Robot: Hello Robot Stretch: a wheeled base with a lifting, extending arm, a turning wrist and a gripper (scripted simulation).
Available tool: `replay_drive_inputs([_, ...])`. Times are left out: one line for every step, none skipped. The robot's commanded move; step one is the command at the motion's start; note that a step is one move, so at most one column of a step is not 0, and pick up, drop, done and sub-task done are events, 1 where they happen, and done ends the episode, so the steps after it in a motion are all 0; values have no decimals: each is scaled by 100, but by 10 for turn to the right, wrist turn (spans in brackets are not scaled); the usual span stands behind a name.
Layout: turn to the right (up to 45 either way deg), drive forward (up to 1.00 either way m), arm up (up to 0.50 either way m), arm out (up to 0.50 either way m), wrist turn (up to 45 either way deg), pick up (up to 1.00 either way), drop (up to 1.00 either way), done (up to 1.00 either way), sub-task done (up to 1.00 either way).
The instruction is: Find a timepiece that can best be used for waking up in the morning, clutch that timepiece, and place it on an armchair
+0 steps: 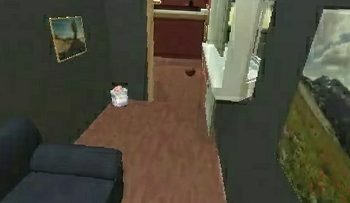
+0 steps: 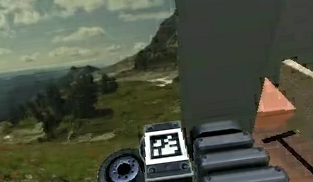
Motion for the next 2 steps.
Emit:
replay_drive_inputs([0, 100, 0, 0, 0, 0, 0, 0, 0])
replay_drive_inputs([-30, 0, 0, 0, 0, 0, 0, 0, 0])
